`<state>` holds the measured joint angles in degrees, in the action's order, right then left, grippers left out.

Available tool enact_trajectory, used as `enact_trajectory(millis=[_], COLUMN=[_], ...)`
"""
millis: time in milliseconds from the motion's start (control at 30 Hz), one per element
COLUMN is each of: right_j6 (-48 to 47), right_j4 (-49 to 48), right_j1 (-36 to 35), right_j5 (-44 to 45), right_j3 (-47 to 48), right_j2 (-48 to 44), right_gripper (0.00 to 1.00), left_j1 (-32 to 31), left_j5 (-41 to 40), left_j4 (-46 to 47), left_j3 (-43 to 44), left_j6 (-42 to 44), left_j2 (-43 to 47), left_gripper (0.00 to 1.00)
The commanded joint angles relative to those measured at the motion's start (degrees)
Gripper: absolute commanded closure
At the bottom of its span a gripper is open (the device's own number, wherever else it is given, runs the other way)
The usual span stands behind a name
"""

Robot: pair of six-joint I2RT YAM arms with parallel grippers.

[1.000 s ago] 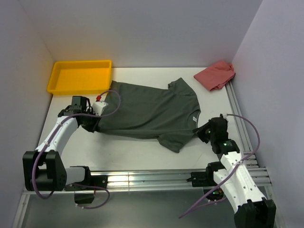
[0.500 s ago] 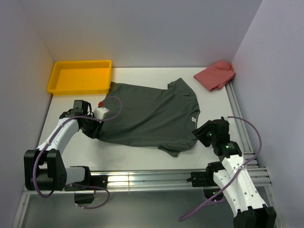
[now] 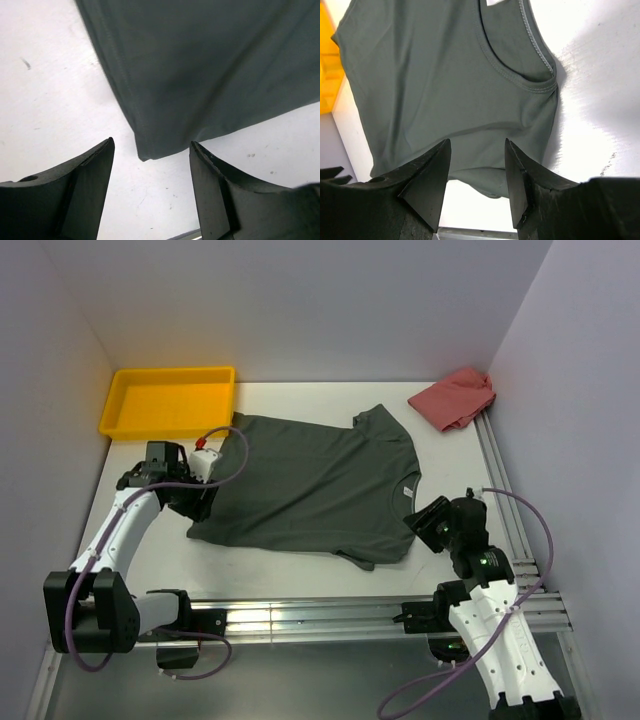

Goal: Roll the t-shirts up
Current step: Flatten the tshirt

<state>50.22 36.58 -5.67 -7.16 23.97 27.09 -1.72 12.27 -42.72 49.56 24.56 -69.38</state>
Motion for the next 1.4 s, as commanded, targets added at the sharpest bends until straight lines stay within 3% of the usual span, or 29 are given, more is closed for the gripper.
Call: enact_trajectory(millis=[0, 167, 300, 433, 667, 867, 1367], right_j6=[-1.70, -0.91, 2.86, 7.61, 14.99, 17.19, 17.99], right_j4=[-0.36, -1.16, -0.89, -0.10, 3.59, 1.39, -3.44], right_j1=[-0.83, -4.16, -13.81, -29.35, -44.05, -47.94, -48.21], right_j5=[-1.45, -1.20, 4.76, 9.88, 15.86, 16.82, 18.58], right_j3=[0.38, -0.06, 1.96, 3.37, 5.48, 3.81, 1.17], right_j2=[-0.02, 0.77, 4.01, 8.85, 12.89, 17.37, 24.06], right_gripper=[0.46, 0.47, 0.48, 0.49, 0.52, 0.52, 0.50], left_j1=[0.92, 3.11, 5.31, 7.16, 8.04, 8.83, 9.36], left_j5=[-2.43, -2.43, -1.11, -0.94, -0.41, -0.41, -0.05], left_j4=[0.71, -0.52, -1.49, -1.66, -1.84, -2.10, -2.54], left_j3=[2.21, -0.07, -1.66, -2.89, -3.42, -3.51, -3.42], left_j6=[-1.97, -0.22, 1.54, 2.78, 3.57, 4.36, 4.89], left_j2=[1.97, 1.01, 0.48, 0.65, 0.74, 0.74, 1.18], left_gripper=[0.33, 0.39, 0.44, 0.50, 0.54, 0.54, 0.53])
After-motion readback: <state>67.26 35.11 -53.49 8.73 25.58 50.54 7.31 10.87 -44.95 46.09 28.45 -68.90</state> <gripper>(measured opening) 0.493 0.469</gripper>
